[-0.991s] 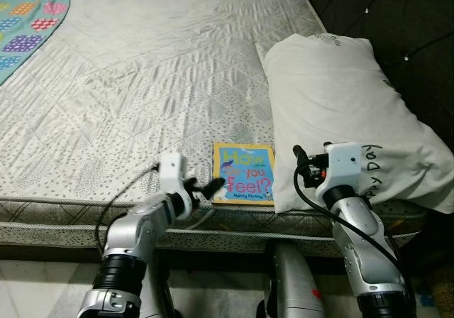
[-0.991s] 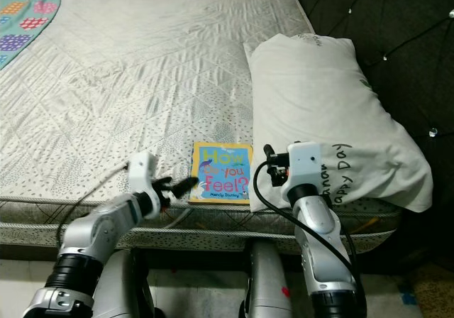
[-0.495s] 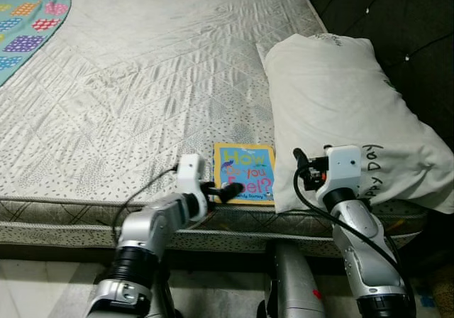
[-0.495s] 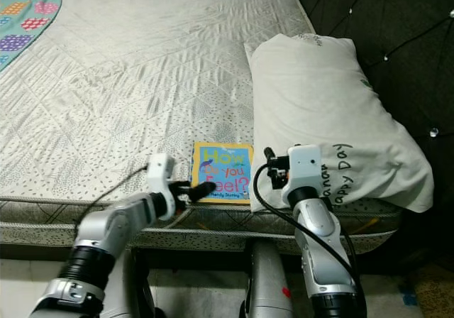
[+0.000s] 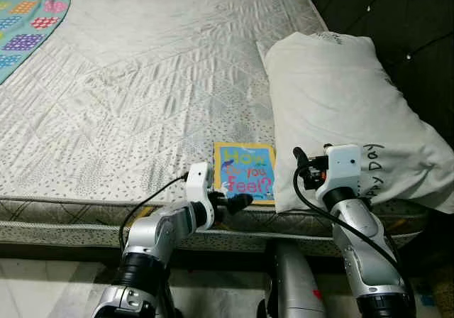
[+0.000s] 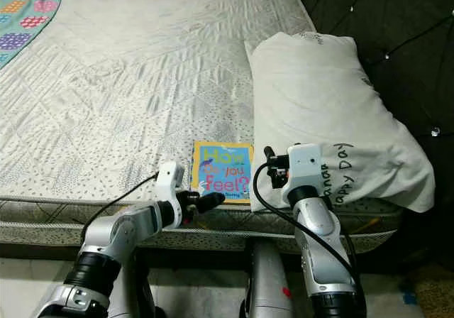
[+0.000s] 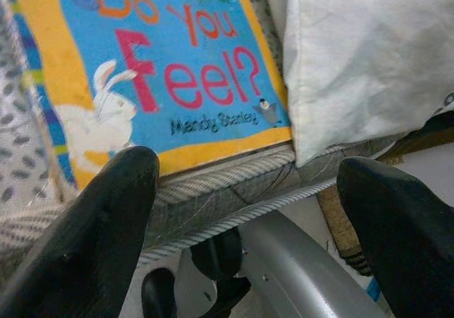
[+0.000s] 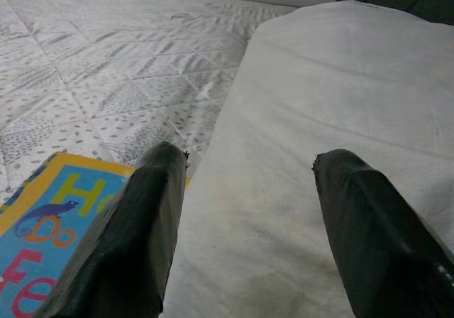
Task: Clean up the room
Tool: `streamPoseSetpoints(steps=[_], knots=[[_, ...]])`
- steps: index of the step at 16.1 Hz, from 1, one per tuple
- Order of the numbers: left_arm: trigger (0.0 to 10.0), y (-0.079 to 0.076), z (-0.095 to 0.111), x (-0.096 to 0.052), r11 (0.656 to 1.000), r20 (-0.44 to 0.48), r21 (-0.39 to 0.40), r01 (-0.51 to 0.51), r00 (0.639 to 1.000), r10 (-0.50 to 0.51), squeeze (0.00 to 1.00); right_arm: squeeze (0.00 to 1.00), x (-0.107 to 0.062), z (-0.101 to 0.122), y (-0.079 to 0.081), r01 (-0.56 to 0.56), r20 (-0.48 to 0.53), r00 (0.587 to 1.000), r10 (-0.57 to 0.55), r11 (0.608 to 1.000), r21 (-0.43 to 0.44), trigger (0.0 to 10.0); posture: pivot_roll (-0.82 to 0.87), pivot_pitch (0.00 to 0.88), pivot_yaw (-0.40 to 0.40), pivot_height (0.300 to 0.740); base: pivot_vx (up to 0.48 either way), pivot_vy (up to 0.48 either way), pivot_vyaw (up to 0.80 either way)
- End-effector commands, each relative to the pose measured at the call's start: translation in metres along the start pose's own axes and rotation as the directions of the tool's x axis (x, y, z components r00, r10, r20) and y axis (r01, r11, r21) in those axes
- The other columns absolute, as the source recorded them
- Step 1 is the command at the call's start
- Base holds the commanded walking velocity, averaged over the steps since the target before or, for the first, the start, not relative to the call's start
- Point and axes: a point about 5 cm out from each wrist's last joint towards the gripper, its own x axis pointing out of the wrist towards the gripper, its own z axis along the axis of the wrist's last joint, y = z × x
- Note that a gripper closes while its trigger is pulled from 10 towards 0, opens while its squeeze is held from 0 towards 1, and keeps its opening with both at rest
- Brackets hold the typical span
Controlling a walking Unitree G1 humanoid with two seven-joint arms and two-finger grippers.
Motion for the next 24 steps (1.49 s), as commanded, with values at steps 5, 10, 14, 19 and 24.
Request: streamPoseSetpoints(steps=[5,10,14,19,24], knots=[[10.0,-0.001,-0.002,0.001,1.000,-0.010,-0.019,-0.011,1.000,0.010,0.00,0.00,0.001,0.005,0.000,-0.003,0.012,1.000,0.003,1.000,-0.001,10.0,-0.14,0.075,0.008,0.531,0.000,0.000,0.00],[10.0,0.011,-0.010,0.001,0.994,-0.011,-0.110,-0.014,1.000,0.013,0.00,0.00,-0.001,0.006,0.000,-0.006,0.014,1.000,0.006,1.000,-0.007,10.0,-0.15,0.075,0.006,0.531,0.000,0.000,0.00],[10.0,0.013,-0.013,0.006,0.993,-0.030,-0.118,-0.022,0.999,0.019,0.00,0.00,-0.002,0.008,-0.004,-0.005,0.017,1.000,0.005,1.000,-0.021,10.0,-0.17,0.080,0.005,0.531,0.000,0.000,0.00],[10.0,0.030,0.002,-0.001,0.992,0.031,-0.102,-0.080,0.996,0.084,0.00,0.00,-0.002,0.007,-0.002,-0.012,0.010,1.000,0.012,1.000,-0.021,10.0,-0.17,0.081,-0.001,0.531,0.000,0.000,0.00],[10.0,0.034,0.009,-0.003,0.993,0.050,-0.083,-0.090,0.994,0.094,0.00,0.00,-0.002,0.006,-0.003,-0.012,0.008,1.000,0.012,1.000,-0.022,10.0,-0.16,0.074,-0.004,0.531,0.000,0.000,0.00]])
